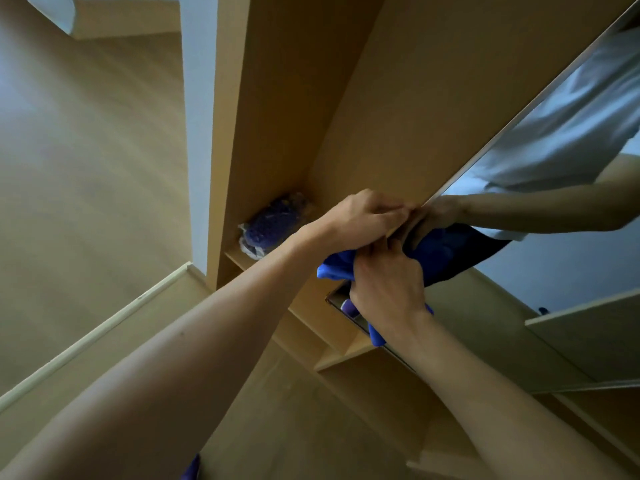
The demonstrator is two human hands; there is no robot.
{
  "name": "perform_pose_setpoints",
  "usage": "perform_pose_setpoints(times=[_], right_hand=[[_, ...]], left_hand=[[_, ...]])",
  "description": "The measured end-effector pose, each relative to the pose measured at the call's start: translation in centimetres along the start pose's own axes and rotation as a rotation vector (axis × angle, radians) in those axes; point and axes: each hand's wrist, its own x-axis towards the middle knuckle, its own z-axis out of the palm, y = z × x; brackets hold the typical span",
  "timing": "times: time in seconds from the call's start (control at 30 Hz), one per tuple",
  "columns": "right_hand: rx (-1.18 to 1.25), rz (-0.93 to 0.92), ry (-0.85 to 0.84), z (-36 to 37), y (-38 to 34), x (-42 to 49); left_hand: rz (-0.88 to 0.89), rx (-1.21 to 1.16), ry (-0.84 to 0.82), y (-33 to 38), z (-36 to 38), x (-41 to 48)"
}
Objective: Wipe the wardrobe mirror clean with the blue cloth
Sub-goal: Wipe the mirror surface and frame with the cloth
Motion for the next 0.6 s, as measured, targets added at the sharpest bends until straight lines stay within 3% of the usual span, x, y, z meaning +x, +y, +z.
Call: perform_pose_setpoints(times=[0.17, 0.43, 0.6], right_hand=[[0.055, -0.021, 0.020, 0.6, 0.1, -0.1], [0.053, -0.051, 0.310, 2.3, -0.4, -0.9], [0.106, -0.010, 0.249, 4.3, -2.4, -0.3]], left_hand=[[0.046, 0.004, -0.036, -0.6, 0.1, 0.2], [0.166, 0.102, -0.047, -1.2, -0.5, 0.7], [0.210, 0.123, -0.006, -2.0, -0.3, 1.5]])
